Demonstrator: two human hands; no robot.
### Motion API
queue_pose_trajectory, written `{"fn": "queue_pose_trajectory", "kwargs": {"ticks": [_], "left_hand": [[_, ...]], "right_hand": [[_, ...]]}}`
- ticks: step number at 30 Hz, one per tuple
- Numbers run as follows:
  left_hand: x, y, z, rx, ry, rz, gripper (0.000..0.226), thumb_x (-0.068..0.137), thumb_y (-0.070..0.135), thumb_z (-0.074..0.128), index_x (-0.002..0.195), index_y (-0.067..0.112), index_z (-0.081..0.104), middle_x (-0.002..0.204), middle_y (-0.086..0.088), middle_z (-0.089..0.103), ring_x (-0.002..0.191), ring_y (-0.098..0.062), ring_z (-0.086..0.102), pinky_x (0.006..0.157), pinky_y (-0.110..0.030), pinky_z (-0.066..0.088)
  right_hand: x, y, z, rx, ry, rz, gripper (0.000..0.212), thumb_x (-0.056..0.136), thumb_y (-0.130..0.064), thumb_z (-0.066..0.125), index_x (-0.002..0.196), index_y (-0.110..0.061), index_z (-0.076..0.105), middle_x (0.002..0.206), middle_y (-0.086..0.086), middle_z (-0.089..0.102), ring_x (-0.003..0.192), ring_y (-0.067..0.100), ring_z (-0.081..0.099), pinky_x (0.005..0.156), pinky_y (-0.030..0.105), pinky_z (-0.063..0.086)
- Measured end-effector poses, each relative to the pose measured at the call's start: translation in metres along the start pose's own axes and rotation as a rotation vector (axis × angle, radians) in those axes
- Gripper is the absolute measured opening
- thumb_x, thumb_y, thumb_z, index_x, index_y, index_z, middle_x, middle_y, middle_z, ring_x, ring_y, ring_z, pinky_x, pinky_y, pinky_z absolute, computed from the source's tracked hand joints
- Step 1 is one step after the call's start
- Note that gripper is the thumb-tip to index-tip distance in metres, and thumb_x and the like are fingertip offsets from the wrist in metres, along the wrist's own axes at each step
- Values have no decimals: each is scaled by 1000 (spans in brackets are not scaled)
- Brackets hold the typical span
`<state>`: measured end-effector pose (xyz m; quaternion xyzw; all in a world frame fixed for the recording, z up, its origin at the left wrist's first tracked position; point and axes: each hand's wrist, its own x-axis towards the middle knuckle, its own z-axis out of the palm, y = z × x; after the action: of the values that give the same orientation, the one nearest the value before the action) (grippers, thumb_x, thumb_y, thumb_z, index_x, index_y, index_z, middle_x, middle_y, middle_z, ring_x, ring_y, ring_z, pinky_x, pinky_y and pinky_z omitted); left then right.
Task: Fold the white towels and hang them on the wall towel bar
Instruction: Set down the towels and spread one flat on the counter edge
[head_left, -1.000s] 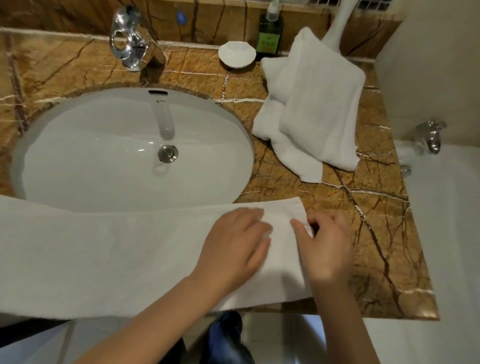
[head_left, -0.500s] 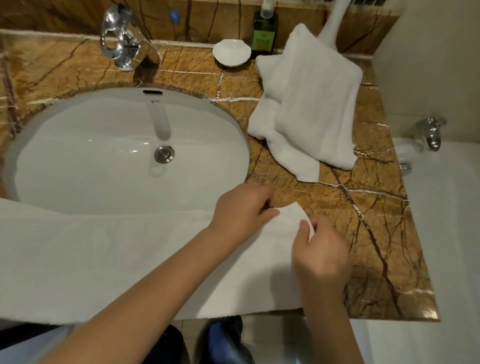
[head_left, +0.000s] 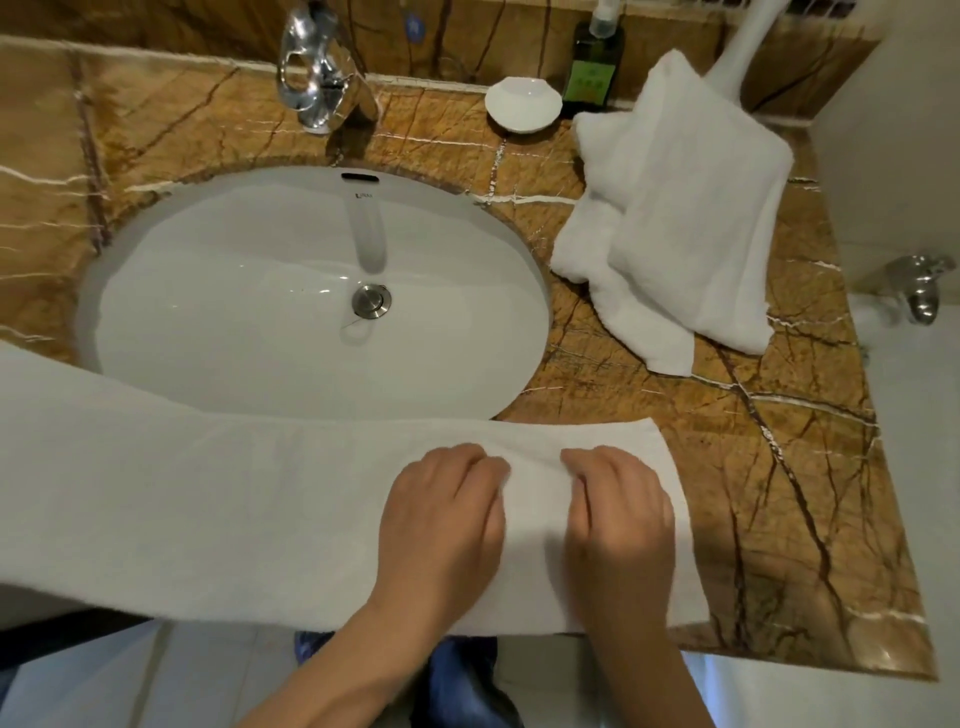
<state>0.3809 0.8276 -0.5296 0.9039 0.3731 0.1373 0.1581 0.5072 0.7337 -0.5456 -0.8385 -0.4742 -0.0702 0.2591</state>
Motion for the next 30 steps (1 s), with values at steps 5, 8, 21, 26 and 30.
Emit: {"fn": "queue_pose_trajectory", "kwargs": {"ticks": [5,8,21,26,30], "left_hand": [[-24,-10,4,127,-204,23,49,92,32,36,137,21,48,146,-3,45,132,-25,43,109,-39,31],[-21,-3,7,137,-266,16,54,92,36,37,145,25,38,153,-1,33,141,-23,31,113,-41,22],[-32,-65,-28,119,-74,-52,48,92,29,36,135,18,53,144,-2,47,135,-21,42,113,-44,25],[-42,-108,-35,187,-201,-114,60,98,46,13,143,20,42,147,-2,42,135,-24,41,113,-46,26],[-44,-114,-33,47,-75,-65,53,98,48,29,141,20,46,146,-5,43,135,-26,41,112,-47,30]], "right_hand": [[-5,3,7,-65,-268,71,52,94,-32,37,143,-13,44,149,12,39,140,31,34,113,50,28],[-1,6,5,-186,-354,90,59,94,-40,30,149,-18,32,155,6,27,144,28,24,116,47,18],[-5,-83,20,-136,-483,-20,60,93,-40,27,150,-19,28,157,5,24,146,24,18,116,48,18],[-11,-103,36,-224,-562,2,60,95,-46,22,150,-22,30,156,4,27,145,27,23,116,52,15],[-12,-102,35,-223,-563,38,61,97,-52,15,150,-25,29,157,1,25,146,25,18,116,48,8]]}}
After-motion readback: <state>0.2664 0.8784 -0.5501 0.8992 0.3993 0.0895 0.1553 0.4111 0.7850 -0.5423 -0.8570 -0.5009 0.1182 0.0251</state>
